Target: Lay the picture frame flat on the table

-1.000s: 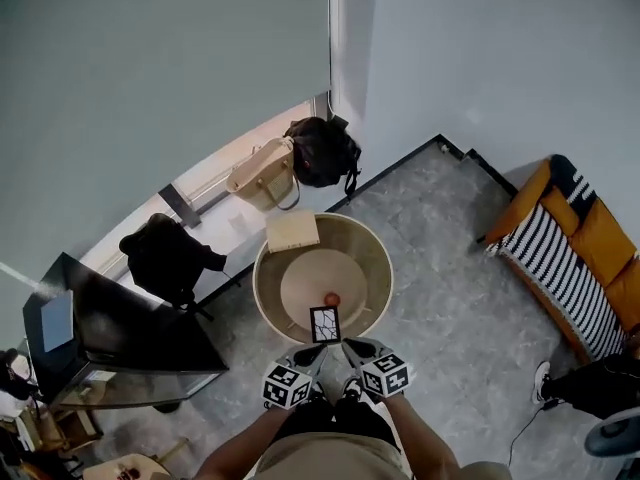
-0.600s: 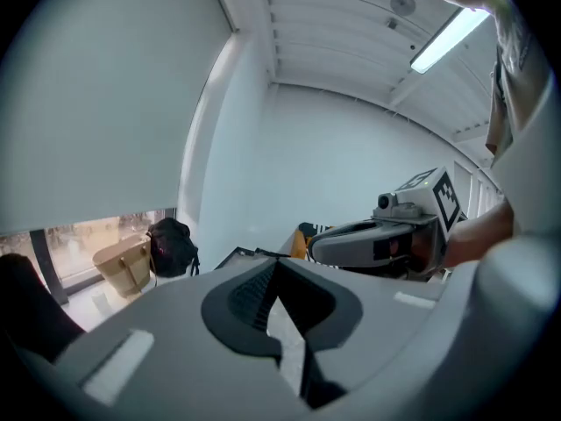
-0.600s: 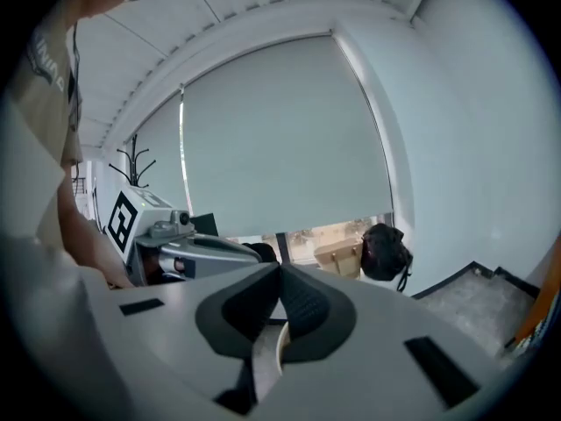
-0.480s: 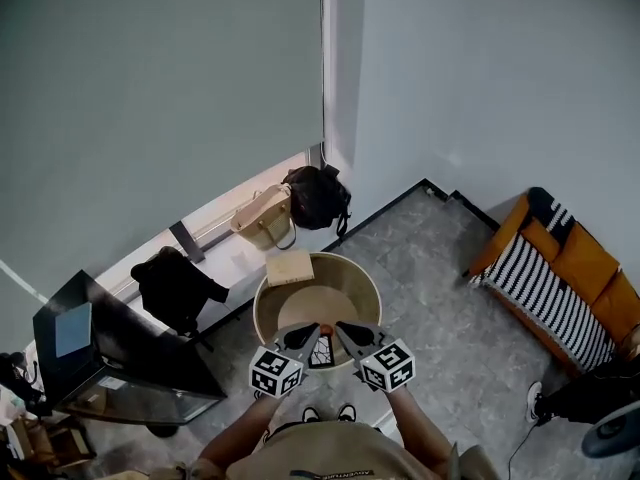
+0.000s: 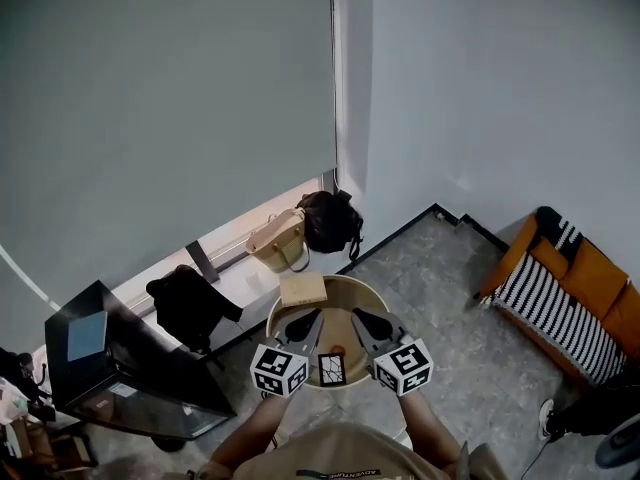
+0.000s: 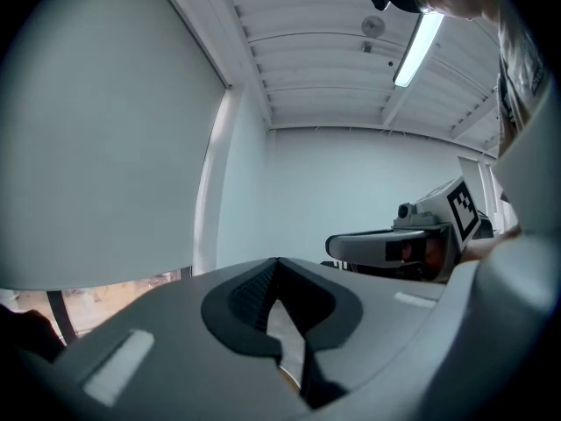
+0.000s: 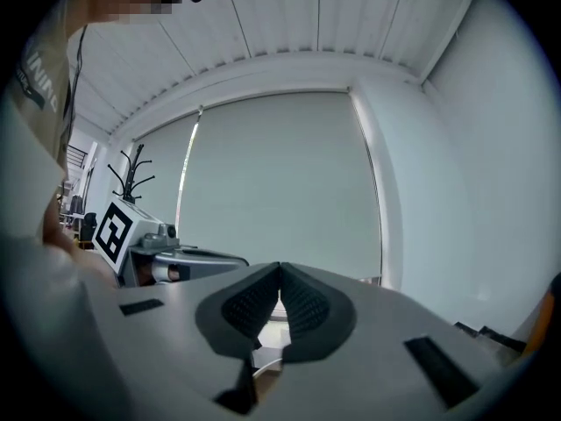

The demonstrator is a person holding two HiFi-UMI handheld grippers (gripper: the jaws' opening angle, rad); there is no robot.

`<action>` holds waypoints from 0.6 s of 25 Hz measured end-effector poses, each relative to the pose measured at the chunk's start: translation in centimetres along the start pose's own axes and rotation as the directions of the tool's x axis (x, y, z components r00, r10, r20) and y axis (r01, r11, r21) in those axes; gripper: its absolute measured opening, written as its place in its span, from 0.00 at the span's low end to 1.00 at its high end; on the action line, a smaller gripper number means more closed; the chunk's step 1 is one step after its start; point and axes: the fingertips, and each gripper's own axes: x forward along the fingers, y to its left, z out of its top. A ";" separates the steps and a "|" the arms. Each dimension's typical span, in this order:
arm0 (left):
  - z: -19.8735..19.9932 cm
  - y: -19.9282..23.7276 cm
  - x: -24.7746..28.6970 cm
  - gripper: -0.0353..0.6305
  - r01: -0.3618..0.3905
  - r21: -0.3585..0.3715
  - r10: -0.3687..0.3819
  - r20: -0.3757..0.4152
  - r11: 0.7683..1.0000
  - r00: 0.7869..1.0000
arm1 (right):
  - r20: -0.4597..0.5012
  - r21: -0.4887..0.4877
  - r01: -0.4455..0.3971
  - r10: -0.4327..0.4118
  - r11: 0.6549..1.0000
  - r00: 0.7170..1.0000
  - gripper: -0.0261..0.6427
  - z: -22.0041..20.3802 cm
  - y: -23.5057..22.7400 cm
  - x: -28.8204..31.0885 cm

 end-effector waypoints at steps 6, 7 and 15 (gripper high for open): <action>0.0 1.2 -0.9 0.06 -0.053 -0.024 0.054 0.006 0.998 0.999 | -0.021 0.003 -0.018 0.018 1.000 1.000 0.05 -0.6 0.9 0.4; -0.2 1.3 -1.0 0.06 -0.062 -0.032 0.062 0.005 0.998 0.998 | -0.025 0.003 -0.021 0.021 1.000 0.999 0.05 -0.7 1.0 0.2; -1.5 0.5 -1.3 0.06 -0.056 -0.054 0.055 -0.030 0.997 0.998 | -0.038 0.002 0.004 -0.004 1.000 0.999 0.05 -1.3 1.0 -0.8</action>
